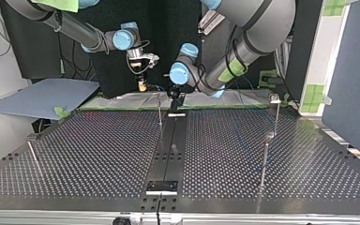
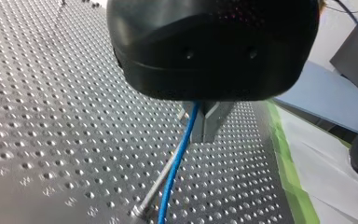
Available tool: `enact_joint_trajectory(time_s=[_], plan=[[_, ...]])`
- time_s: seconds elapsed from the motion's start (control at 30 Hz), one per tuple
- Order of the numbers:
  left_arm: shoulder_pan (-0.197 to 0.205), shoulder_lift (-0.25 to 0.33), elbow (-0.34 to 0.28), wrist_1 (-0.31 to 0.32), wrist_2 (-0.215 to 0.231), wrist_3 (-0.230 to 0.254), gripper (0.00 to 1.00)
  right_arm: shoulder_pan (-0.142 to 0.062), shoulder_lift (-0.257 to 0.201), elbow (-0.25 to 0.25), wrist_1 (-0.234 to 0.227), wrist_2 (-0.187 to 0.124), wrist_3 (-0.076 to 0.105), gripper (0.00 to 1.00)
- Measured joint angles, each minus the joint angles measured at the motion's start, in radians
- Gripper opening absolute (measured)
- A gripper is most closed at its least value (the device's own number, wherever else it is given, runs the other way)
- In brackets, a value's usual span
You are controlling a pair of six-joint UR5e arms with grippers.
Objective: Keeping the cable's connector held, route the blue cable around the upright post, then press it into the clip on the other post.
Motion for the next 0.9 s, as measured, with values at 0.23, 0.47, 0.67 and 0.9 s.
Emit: enact_joint_trajectory(time_s=[0.23, 0.47, 0.67, 0.9], plan=[[-0.003, -0.01, 0.0, 0.052, 0.001, -0.022, 0.0, -0.012, 0.002, -0.014, -0.002, -0.004, 0.006, 0.0], [-0.001, -0.013, 0.0, 0.069, 0.005, -0.03, 0.0, -0.027, 0.006, -0.029, -0.003, -0.007, 0.011, 0.0], [0.005, -0.04, 0.0, 0.081, 0.024, -0.033, 0.0, -0.037, 0.01, -0.035, -0.003, -0.009, 0.011, 0.0], [0.012, -0.05, 0.0, 0.118, 0.031, -0.043, 0.0, -0.047, 0.024, -0.046, 0.0, -0.014, 0.01, 0.0]])
